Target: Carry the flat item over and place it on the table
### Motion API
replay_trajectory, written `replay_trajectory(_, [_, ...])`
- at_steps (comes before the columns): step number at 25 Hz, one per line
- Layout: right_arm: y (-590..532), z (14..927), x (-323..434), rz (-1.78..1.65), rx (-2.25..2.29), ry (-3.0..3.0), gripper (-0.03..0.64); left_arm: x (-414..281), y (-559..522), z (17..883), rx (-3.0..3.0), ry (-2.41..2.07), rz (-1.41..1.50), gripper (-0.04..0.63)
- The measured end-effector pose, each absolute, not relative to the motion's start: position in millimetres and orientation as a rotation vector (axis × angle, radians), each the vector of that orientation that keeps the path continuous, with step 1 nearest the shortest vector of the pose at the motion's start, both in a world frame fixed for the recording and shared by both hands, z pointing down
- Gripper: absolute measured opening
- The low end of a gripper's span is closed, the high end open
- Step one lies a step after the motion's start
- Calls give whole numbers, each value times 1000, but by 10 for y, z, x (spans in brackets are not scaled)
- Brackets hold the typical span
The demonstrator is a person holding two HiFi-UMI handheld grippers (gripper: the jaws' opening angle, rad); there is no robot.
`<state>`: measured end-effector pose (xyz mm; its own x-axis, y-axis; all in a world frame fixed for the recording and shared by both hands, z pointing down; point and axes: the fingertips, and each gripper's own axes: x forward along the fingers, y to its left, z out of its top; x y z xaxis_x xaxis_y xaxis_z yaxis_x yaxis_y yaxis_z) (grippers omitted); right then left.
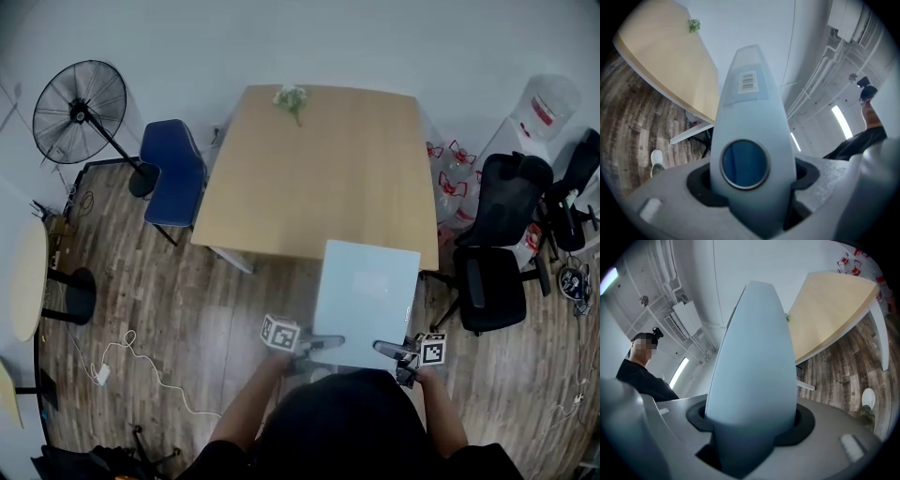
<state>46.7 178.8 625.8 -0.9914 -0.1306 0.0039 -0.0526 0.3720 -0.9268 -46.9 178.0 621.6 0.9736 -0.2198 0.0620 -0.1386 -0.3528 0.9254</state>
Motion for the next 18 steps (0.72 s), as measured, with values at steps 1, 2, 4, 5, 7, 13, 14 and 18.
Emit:
replay_trajectory(1, [1643, 6272, 484, -1722, -162, 2540, 310, -450, 1639, 6230, 1933, -263, -87, 347])
replay_trajectory(2, [1495, 6287, 511, -1729, -156, 2538, 310, -423, 1497, 6247, 1929, -268, -89, 347])
replay_trajectory(4, [1204, 6331, 577, -1738, -146, 2539, 310, -360, 1215, 6300, 1922, -278, -93, 347])
replay_trajectory(5, [1061, 6354, 600, -1744, -143, 2535, 310, -343, 1074, 6337, 1918, -285, -94, 347])
replay_trajectory(7, [792, 6380, 625, -1767, -137, 2520, 310, -327, 800, 6390, 1904, -296, -92, 347])
replay_trajectory(13, [90, 6421, 733, -1805, -124, 2486, 310, -208, 99, 6401, 1874, -306, -79, 347])
replay_trajectory(14, [-9, 6423, 759, -1805, -126, 2485, 310, -175, -2, 6383, 1875, -304, -78, 347])
replay_trajectory(18, [-410, 6436, 850, -1822, -128, 2473, 310, -75, -404, 6385, 1858, -304, -72, 347])
